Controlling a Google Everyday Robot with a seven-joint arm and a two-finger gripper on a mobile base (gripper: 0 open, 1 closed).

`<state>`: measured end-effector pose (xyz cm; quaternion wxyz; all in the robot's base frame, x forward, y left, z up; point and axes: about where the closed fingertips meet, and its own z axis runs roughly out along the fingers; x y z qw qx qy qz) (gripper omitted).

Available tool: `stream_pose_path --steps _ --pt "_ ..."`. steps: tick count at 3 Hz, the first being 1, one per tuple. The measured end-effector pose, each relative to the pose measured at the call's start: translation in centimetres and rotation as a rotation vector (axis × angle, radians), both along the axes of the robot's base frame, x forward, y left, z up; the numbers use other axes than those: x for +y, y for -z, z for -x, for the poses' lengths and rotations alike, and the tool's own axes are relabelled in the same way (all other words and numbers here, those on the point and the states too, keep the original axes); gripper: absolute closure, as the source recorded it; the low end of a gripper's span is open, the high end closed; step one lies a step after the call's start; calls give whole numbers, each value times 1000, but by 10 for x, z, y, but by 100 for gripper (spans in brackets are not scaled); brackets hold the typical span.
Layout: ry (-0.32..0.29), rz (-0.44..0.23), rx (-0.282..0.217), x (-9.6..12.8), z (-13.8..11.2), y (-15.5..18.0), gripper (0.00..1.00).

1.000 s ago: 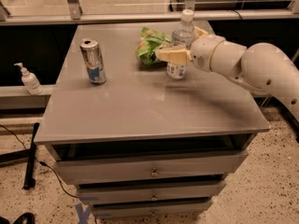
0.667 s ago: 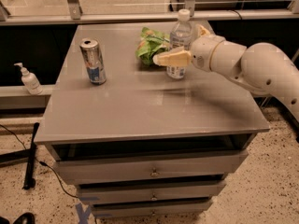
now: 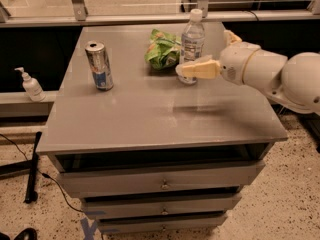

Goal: Move blue plastic bottle near green rice chip bag

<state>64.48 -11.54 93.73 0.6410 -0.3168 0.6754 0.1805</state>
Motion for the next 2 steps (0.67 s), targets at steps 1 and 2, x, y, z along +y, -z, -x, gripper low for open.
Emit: stream_pose_path --steps 1,2 --pt "54 1 -4 -38 43 -14 0" --pt "103 0 -4 -67 53 -15 0"
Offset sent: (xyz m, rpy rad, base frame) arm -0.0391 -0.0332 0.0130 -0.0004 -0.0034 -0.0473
